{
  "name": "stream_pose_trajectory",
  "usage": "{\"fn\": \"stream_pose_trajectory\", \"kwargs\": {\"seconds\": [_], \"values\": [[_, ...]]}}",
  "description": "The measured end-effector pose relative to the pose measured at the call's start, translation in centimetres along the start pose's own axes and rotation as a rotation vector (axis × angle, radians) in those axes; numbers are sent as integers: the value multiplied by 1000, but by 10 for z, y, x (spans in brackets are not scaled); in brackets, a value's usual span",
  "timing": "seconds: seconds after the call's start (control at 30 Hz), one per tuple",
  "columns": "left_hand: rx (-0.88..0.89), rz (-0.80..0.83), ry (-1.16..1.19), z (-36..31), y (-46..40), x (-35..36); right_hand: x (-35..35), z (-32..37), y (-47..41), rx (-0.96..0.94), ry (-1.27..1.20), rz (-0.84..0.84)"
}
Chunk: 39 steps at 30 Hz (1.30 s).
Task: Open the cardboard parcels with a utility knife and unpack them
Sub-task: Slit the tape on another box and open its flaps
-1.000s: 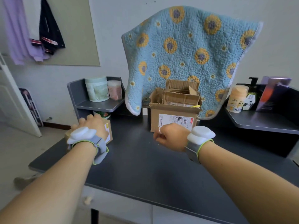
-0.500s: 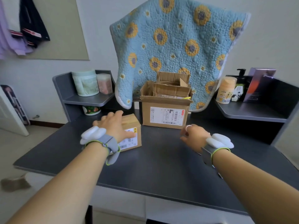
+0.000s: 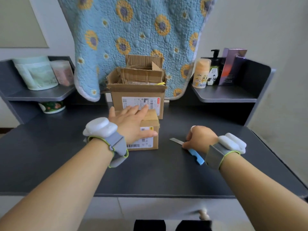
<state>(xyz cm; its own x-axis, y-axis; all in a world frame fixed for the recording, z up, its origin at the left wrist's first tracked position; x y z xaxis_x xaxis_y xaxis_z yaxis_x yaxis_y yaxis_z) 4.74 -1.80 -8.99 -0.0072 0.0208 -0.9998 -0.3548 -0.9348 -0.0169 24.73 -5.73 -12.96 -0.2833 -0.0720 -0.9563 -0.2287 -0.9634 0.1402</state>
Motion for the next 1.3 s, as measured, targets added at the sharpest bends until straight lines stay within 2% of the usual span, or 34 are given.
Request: {"fn": "stream_pose_trajectory", "kwargs": {"seconds": [0.23,0.33,0.43,0.53,0.73,0.8,0.93,1.17,1.3], "values": [[112,3,41,-5,4,0,1,14,3,-52,-35,32],[145,-8,108,-9,-1,-6,-1,21,1,-68,-147,11],[164,-56,202,-16,-9,-18,-4,23,-1,-81,-347,-47],[94,-28,104,-19,-17,-16,-3,26,-5,-105,-550,-68],[83,-23,161,-14,-25,-11,6,28,-12,-25,-1310,-73],[92,-29,175,-13,-26,-11,7,34,-12,-47,-1446,-45],[103,-51,179,-13,-28,-11,12,44,-13,-98,-1436,-37],[108,-52,174,-12,-29,-9,7,42,-14,-87,-1407,-133],[106,-47,176,-12,-28,-9,4,48,-14,-102,-1372,-112]]}}
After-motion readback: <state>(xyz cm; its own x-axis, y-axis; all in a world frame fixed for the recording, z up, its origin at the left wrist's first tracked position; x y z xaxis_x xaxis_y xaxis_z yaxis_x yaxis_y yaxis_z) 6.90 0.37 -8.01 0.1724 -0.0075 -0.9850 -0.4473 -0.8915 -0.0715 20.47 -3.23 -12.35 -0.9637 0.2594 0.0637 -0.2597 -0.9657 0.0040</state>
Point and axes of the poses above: each hand's wrist, its own y-axis away from the middle knuckle, its own x-axis out of the palm, z = x × y, the point moved 6 cm from there along -y, towards the middle knuckle, and after that the axes turned 1 degree about -y, right-handed, at the moved point
